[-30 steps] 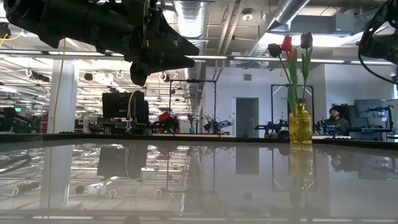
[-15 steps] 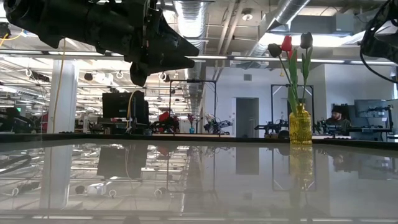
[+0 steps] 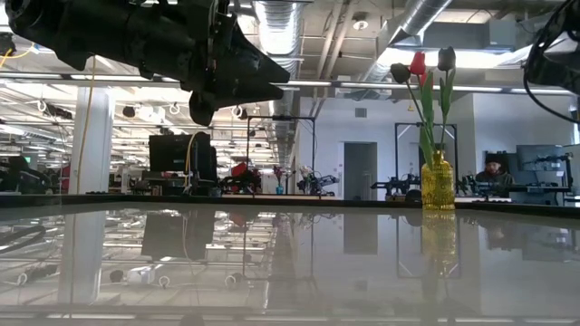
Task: Sort flowers into vase by color
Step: Put the white flower into the transparent flower vase
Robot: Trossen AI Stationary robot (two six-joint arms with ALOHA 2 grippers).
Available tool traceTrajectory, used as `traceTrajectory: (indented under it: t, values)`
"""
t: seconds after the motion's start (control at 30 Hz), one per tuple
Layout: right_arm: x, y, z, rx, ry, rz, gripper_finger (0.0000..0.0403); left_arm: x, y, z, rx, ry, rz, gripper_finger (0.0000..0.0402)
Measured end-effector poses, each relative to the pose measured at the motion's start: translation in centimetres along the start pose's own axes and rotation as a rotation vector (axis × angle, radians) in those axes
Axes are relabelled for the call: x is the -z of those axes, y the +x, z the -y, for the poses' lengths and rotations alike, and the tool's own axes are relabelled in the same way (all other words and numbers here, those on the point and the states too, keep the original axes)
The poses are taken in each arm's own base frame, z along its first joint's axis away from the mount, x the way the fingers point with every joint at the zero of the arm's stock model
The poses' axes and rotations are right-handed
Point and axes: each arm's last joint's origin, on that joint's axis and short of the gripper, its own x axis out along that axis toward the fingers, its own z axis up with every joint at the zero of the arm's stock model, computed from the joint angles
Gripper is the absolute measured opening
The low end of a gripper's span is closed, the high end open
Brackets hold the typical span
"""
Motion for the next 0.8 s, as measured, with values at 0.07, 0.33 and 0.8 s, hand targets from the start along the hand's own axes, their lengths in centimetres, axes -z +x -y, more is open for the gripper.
traceTrajectory:
  t: [0.07, 0.33, 0.8]
  values:
    - [-0.04, -0.1, 0.03, -0.007, 0.052, -0.001, 0.0071, 0.02, 0.0, -0.01, -0.001, 0.001, -0.002, 0.0126]
    - [0.14, -0.12, 0.24, 0.009, 0.242, -0.024, 0.0071, 0.02, 0.0, -0.01, -0.001, 0.002, -0.002, 0.0126]
    - [-0.21, 0.11, 0.09, 0.046, -0.143, 0.05, 0.0077, 0.06, 0.0, 0.1, 0.037, 0.013, -0.016, 0.0126]
